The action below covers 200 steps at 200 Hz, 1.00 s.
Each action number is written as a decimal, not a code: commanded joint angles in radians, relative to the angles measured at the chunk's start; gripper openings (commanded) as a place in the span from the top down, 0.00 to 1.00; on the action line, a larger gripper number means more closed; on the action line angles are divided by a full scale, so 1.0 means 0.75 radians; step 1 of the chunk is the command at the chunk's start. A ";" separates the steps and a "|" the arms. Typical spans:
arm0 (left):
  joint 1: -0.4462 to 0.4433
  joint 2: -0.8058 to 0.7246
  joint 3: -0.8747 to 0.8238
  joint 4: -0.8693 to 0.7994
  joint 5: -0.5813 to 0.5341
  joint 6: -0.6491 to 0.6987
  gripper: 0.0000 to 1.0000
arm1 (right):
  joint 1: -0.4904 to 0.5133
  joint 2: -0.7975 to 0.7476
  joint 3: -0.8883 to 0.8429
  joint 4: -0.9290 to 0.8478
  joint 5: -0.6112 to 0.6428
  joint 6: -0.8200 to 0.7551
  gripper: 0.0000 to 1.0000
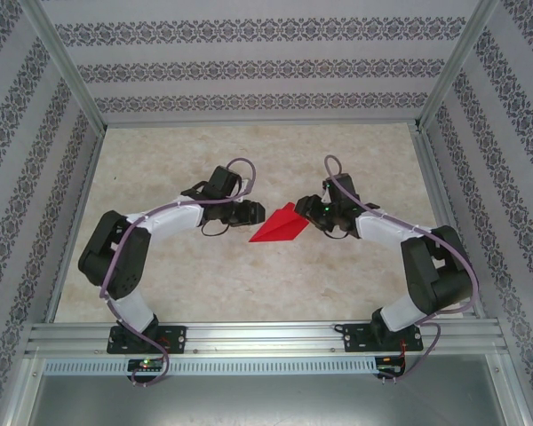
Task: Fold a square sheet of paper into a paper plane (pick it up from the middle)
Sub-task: Fourth fold the wing at the center of the table, then turn over the paper at the center of the table.
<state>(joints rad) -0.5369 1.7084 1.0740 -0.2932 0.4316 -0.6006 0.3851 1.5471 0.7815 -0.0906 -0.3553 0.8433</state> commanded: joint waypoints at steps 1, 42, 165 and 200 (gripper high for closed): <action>0.008 -0.034 0.003 0.002 -0.130 -0.044 0.49 | 0.070 0.033 0.001 0.050 0.069 0.113 0.52; 0.014 -0.062 -0.030 -0.026 -0.304 -0.074 0.32 | 0.110 0.132 -0.003 0.168 0.080 0.244 0.54; 0.145 -0.118 0.036 -0.196 -0.446 0.084 0.00 | 0.150 0.263 0.043 0.277 0.086 0.385 0.57; 0.198 -0.137 0.030 -0.235 -0.411 0.114 0.00 | 0.190 0.234 0.013 0.301 0.203 0.484 0.56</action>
<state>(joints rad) -0.4160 1.6398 1.0801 -0.4225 0.1070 -0.5571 0.5041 1.7359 0.8143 0.0902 -0.2913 1.1313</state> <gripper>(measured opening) 0.999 0.431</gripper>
